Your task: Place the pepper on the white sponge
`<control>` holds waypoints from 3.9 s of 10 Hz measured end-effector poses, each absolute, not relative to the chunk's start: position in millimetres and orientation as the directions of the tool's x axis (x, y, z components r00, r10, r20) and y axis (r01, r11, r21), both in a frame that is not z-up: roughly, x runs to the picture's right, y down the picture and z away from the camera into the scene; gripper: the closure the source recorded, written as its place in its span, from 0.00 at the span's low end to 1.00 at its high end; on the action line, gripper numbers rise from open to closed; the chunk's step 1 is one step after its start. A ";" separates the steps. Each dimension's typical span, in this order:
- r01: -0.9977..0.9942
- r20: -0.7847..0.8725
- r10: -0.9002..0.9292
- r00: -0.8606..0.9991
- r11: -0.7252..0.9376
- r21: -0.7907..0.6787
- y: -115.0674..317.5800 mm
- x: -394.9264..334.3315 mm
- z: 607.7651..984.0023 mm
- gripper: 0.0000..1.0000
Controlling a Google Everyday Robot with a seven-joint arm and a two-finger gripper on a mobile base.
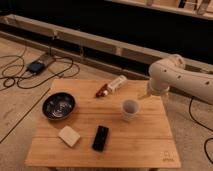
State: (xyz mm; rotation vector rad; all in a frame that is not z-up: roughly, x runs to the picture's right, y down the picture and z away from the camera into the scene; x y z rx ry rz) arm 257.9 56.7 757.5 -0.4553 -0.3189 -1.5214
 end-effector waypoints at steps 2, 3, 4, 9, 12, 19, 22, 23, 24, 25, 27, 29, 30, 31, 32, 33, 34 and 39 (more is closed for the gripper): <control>0.996 0.474 -0.880 0.034 -0.008 -0.087 56.8 257.9 757.5 0.20; 0.996 0.472 -0.881 0.034 -0.008 -0.087 55.9 257.9 756.8 0.20; 0.996 0.472 -0.881 0.034 -0.008 -0.087 55.8 258.0 756.7 0.20; 0.996 0.472 -0.881 0.034 -0.008 -0.087 55.8 258.0 756.7 0.20; 0.996 0.472 -0.881 0.034 -0.008 -0.087 55.8 258.0 756.7 0.20; 0.996 0.472 -0.881 0.034 -0.008 -0.087 55.9 258.0 756.7 0.20; 0.996 0.471 -0.881 0.038 -0.004 -0.088 54.9 257.3 757.4 0.20; 0.996 0.463 -0.885 0.049 0.008 -0.090 49.0 251.1 760.5 0.20; 0.996 0.457 -0.888 0.050 0.013 -0.084 43.1 241.7 763.7 0.20; 0.997 0.450 -0.892 0.049 0.016 -0.076 36.4 231.1 767.2 0.20; 0.999 0.436 -0.899 0.039 0.018 -0.051 18.4 202.7 776.5 0.20; 1.000 0.431 -0.902 0.023 0.013 -0.026 4.5 173.9 786.1 0.20; 1.000 0.432 -0.902 0.007 0.003 -0.010 -2.8 154.3 792.7 0.20; 1.000 0.434 -0.901 -0.007 -0.007 0.002 -7.4 140.5 798.0 0.20; 1.000 0.438 -0.898 -0.024 -0.020 0.014 -11.6 124.5 804.8 0.20; 0.999 0.448 -0.893 -0.040 -0.033 0.023 -13.9 111.8 811.8 0.20; 0.999 0.457 -0.888 -0.054 -0.045 0.030 -17.0 99.3 820.8 0.20; 0.997 0.504 -0.860 -0.074 -0.057 0.050 -25.1 40.3 870.7 0.20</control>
